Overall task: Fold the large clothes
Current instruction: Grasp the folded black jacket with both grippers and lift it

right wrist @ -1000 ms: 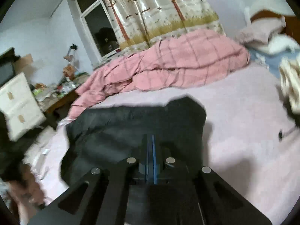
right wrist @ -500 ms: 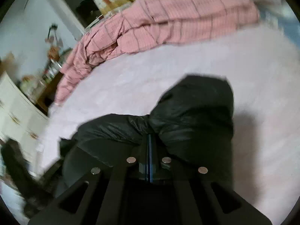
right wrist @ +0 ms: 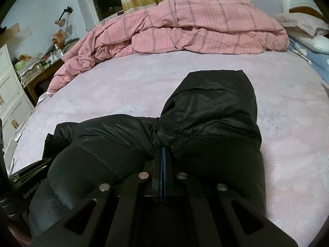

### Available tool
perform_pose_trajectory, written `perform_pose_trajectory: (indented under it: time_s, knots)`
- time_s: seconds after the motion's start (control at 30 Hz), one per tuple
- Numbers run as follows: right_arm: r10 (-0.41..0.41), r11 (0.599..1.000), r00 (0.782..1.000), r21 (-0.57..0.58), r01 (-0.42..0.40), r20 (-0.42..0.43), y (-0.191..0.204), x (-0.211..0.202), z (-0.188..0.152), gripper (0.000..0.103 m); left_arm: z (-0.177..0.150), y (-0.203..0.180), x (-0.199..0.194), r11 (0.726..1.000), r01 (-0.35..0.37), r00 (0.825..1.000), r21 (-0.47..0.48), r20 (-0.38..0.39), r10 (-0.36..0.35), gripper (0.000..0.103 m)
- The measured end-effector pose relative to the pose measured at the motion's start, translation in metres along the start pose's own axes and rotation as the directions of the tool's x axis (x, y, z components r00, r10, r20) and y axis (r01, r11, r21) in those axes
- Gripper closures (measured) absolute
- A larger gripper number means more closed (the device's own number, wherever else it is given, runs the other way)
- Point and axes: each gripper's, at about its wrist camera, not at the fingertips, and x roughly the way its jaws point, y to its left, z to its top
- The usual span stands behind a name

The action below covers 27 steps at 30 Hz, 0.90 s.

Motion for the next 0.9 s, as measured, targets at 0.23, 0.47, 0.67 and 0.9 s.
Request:
perform_pose_trajectory:
  time_s: [0.23,0.47,0.67,0.9]
  knots:
    - [-0.015,1.000,0.999,-0.022,0.014,-0.033,0.011,-0.026,0.017,0.103,0.020,0.014,-0.049,0.999,0.033,0.990,-0.042,0.135,-0.027,0.102]
    - [0.096,0.995,0.991,-0.011,-0.096,0.096,-0.009,-0.133,0.031,0.047,0.009,0.052,-0.116,0.961,0.224,0.970,-0.162,0.133,-0.203,0.054]
    - [0.213,0.937,0.975,0.270,-0.221,0.058,-0.062,-0.135,0.008,0.037,-0.001,0.083,-0.078,0.830,0.384,0.908,-0.404,0.004,-0.418,0.025]
    - [0.356,0.829,0.934,0.467,-0.308,-0.017,-0.098,-0.082,-0.035,0.036,-0.020,0.084,-0.048,0.787,0.396,0.870,-0.472,-0.079,-0.486,0.020]
